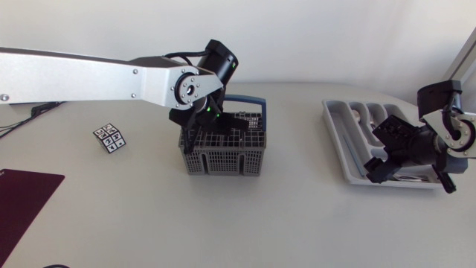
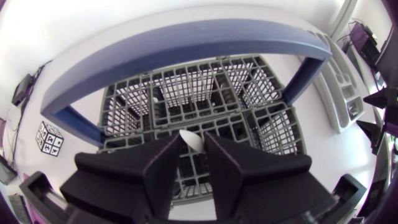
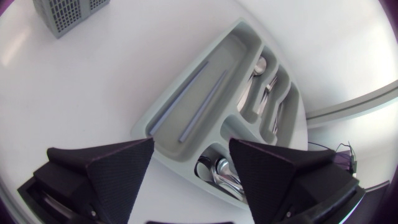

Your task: Transfer all utensils from the basket to the drawer tray.

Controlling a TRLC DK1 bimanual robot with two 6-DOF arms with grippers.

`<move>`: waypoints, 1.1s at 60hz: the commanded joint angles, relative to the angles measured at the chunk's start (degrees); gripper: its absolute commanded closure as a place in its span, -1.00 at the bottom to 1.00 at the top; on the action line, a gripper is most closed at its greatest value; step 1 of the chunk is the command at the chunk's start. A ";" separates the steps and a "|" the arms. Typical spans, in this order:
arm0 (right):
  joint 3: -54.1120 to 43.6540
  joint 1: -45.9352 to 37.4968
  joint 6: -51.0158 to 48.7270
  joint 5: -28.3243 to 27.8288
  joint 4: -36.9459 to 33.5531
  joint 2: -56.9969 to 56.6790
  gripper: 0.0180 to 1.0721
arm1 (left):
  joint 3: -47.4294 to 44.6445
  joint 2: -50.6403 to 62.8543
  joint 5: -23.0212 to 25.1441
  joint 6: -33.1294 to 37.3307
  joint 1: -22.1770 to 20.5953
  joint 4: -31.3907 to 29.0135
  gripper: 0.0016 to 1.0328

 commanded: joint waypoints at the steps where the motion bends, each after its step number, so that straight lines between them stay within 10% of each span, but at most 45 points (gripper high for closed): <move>1: -1.67 0.30 0.81 0.56 0.64 0.62 -0.66 | 0.92 1.14 -0.51 -1.59 0.68 -0.10 0.54; 40: -2.11 0.30 0.55 0.65 1.44 1.06 -0.66 | 0.04 0.53 0.55 -1.24 0.68 0.08 0.89; 66: -2.55 -0.23 0.37 0.65 1.70 0.97 -0.66 | -9.45 -6.42 13.91 -1.42 5.42 8.96 0.93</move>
